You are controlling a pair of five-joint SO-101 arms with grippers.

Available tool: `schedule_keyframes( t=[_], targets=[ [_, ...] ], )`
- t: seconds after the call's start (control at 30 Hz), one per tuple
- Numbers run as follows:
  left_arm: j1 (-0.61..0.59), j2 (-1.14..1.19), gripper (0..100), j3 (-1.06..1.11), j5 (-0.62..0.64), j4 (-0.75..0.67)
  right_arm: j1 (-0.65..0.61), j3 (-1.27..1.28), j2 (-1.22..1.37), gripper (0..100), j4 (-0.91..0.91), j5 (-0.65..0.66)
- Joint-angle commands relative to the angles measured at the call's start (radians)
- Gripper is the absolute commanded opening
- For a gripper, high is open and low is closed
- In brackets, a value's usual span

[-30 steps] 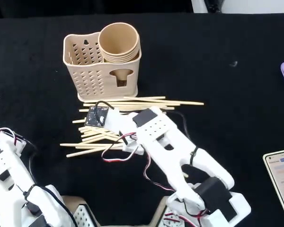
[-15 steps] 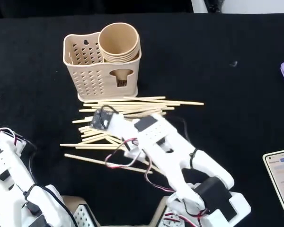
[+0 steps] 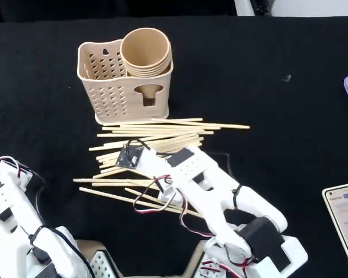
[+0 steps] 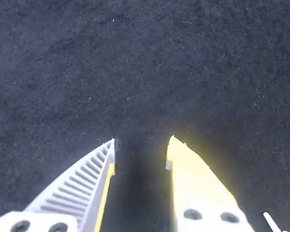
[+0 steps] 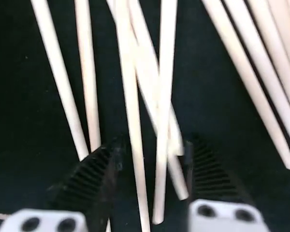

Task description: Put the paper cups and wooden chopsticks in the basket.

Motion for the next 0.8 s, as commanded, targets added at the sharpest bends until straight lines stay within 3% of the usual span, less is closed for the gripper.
schedule_keyframes(
  t=[0.0, 0.2, 0.63, 0.77],
  targets=[
    [0.015, -0.025, 18, -0.056, 0.011, -0.009, -0.011, -0.008, -0.01, 0.5, -0.011, -0.009],
    [0.013, -0.025, 18, -0.054, 0.011, -0.009, -0.009, -0.01, -0.054, 1.1, -0.008, -0.011],
    [0.015, -0.025, 18, -0.053, 0.011, -0.014, -0.009, -0.03, -0.542, 1.1, 0.187, -0.012],
    [0.016, -0.025, 18, -0.053, 0.011, -0.015, -0.014, -0.139, -0.723, 1.1, 0.212, -0.12]
  ],
)
